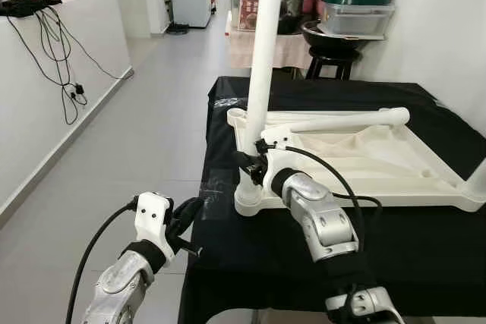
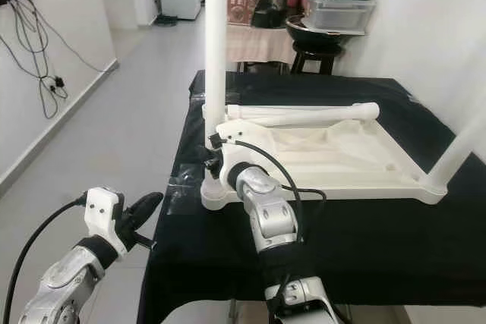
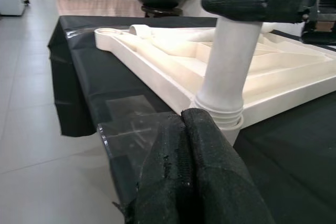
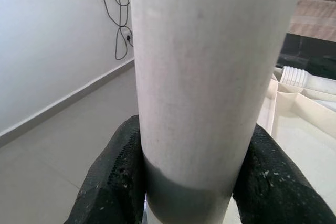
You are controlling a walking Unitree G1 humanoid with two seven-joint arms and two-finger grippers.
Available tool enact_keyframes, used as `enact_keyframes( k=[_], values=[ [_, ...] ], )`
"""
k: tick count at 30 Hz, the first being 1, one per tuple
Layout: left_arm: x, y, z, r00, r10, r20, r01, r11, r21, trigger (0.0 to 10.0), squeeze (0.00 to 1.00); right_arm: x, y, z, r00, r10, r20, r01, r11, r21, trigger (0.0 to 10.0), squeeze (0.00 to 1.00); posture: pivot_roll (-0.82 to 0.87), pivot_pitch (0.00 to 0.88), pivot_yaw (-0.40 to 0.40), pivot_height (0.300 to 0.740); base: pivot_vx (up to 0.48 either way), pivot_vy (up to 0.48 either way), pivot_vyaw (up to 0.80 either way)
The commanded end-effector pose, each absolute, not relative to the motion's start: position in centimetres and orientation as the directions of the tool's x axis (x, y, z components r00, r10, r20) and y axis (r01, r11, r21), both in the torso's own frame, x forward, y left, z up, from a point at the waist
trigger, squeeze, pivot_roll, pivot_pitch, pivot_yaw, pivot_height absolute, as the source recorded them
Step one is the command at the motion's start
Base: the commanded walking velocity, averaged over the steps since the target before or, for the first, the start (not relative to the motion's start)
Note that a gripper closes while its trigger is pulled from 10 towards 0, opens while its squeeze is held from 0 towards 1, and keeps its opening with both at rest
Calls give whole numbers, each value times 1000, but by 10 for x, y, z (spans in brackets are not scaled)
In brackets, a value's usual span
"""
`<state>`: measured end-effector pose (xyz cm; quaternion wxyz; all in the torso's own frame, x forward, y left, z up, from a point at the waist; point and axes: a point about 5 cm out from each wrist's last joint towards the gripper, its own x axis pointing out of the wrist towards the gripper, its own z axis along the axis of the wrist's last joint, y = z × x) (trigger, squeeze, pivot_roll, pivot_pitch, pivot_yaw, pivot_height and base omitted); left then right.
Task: Building children table
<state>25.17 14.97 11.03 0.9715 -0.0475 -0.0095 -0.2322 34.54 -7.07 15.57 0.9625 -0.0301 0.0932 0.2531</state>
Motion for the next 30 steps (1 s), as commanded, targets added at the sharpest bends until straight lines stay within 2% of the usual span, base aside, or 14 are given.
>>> enact_keyframes(
  k=[1,4,5,6,8,10,11,12,13,15,19,27,28,30],
  values=[
    [252,149,111,889,-455,37,457,886,-83,10000,0,339,-78,116,818,435,-375,-473,881,-9,10000,0,71,0,-65,740,0,0,0],
    [252,149,112,891,-453,38,454,887,-83,10000,0,337,-75,122,828,427,-364,-459,888,-4,10000,0,74,0,-67,740,0,0,0],
    [252,149,112,891,-452,39,454,887,-83,10000,0,338,-68,133,818,482,-313,-496,867,39,10000,1000,71,0,-67,740,0,0,0],
    [253,148,112,890,-454,40,456,886,-85,10000,0,344,-63,154,747,631,-210,-625,774,103,10000,1000,59,0,-58,740,0,0,0],
    [253,148,112,890,-454,40,456,886,-85,10000,0,344,-63,154,747,631,-210,-625,774,103,10000,1000,59,0,-58,740,0,0,0],
    [254,147,112,889,-456,41,458,885,-86,10000,0,345,-61,169,682,719,-132,-708,695,127,10000,1000,60,0,-58,740,0,0,0],
    [254,146,112,888,-458,42,460,884,-88,10000,0,347,-61,183,592,802,-73,-796,597,100,10000,996,64,0,-58,740,0,0,0],
    [254,146,112,887,-460,41,462,882,-88,10000,0,348,-65,192,476,877,-59,-877,479,37,10000,0,69,0,-58,740,0,0,0],
    [254,146,112,887,-460,41,462,882,-88,10000,0,348,-65,192,476,877,-59,-877,479,37,10000,0,69,0,-58,740,0,0,0],
    [253,145,112,886,-463,39,464,881,-89,10000,0,350,-70,197,346,934,-87,-938,345,-21,10000,0,76,0,-58,740,0,0,0],
    [252,146,111,883,-469,31,470,879,-84,10000,0,354,-70,198,228,965,-131,-974,227,-22,10000,0,93,0,-56,740,0,0,0],
    [250,145,111,876,-482,23,482,873,-73,10000,0,357,-74,190,170,971,-169,-984,178,30,10000,0,117,0,-57,740,0,0,0],
    [249,145,111,873,-488,24,488,870,-71,10000,0,359,-77,186,177,969,-173,-981,189,53,0,0,118,0,-57,740,0,0,0],
    [249,144,111,870,-493,27,494,867,-69,10000,0,362,-81,184,184,969,-166,-977,198,77,0,0,118,0,-58,740,0,0,0]
  ],
)
